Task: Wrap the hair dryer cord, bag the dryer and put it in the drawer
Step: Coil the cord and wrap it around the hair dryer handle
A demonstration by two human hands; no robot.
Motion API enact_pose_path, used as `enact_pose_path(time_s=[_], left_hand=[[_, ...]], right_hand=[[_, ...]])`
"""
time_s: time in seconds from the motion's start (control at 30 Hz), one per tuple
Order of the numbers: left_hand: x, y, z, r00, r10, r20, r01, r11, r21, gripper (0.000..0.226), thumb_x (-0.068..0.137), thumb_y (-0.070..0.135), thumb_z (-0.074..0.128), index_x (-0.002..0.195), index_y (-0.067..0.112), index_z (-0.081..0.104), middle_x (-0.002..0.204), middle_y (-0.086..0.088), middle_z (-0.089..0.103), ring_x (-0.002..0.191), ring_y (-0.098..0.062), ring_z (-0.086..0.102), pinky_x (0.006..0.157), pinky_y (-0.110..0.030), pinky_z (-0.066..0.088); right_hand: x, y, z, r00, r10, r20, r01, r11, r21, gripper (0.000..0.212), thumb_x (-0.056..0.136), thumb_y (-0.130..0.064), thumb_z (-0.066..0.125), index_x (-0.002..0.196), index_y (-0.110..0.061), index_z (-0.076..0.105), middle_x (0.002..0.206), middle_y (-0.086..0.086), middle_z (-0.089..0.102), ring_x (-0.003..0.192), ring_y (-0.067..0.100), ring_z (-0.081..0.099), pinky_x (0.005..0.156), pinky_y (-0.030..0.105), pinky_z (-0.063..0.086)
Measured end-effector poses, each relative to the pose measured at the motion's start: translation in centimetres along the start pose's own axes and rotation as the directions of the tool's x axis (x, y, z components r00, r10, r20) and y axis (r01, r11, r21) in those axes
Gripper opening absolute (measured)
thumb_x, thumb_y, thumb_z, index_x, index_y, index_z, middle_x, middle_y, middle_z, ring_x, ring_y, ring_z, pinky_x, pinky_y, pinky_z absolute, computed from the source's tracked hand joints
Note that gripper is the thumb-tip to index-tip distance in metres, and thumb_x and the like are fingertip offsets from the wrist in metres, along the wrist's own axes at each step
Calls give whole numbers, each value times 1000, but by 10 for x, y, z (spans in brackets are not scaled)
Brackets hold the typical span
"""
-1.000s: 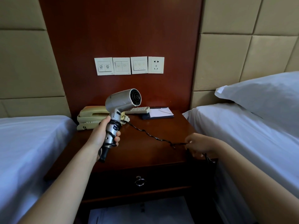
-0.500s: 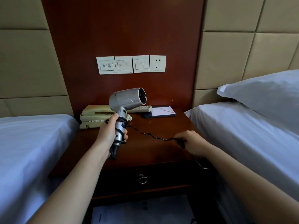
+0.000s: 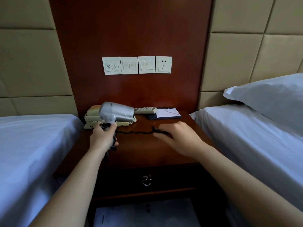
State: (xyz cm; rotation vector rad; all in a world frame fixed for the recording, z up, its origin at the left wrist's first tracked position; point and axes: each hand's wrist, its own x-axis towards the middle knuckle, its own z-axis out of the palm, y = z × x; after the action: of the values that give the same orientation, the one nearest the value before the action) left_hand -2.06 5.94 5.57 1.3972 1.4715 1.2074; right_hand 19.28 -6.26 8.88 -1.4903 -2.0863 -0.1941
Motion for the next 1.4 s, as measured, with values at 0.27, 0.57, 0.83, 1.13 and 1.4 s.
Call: enact_pose_path(time_s=[0.27, 0.57, 0.83, 1.13, 1.4], left_hand=[[-9, 0, 10, 985, 174, -7, -150, 867, 474, 21, 88, 45, 47, 101, 29, 46, 72, 4, 61, 55, -20, 68, 60, -28, 39], [-15, 2, 13, 944, 281, 171, -317, 634, 706, 36, 89, 46, 49, 117, 24, 48, 111, -12, 63, 104, -38, 59, 75, -36, 37], [-38, 16, 25, 837, 366, 407, -545, 488, 682, 39, 83, 58, 45, 99, 23, 43, 89, -2, 59, 92, -33, 61, 70, -35, 40], [-37, 15, 34, 890, 320, 326, -452, 516, 728, 44, 89, 62, 34, 99, 22, 49, 102, -5, 65, 94, -32, 62, 70, -35, 40], [-22, 20, -5, 903, 257, 345, -431, 522, 737, 44, 85, 65, 38, 92, 25, 54, 89, -3, 66, 68, -28, 67, 70, -34, 48]], right_hand=[[16, -11, -12, 909, -182, -376, 96, 967, -236, 35, 89, -35, 42, 59, -19, 35, 44, -2, 34, 37, 23, 31, 44, 23, 21], [27, -41, -16, 918, -131, -376, 217, 956, 197, 32, 94, -23, 49, 77, 0, 63, 61, 11, 60, 54, 28, 52, 53, 41, 42], [48, -41, -31, 896, 121, -428, 122, 858, 498, 22, 96, -15, 48, 90, -10, 68, 49, -7, 35, 44, 5, 31, 44, 18, 25], [50, -62, -42, 887, 62, -457, 187, 858, 479, 29, 95, -18, 48, 77, -5, 67, 48, -6, 35, 43, 4, 30, 45, 17, 22], [42, 9, -51, 760, 320, -566, -152, 934, 325, 46, 96, -23, 47, 53, -13, 35, 45, -6, 28, 42, 7, 27, 42, 18, 20]])
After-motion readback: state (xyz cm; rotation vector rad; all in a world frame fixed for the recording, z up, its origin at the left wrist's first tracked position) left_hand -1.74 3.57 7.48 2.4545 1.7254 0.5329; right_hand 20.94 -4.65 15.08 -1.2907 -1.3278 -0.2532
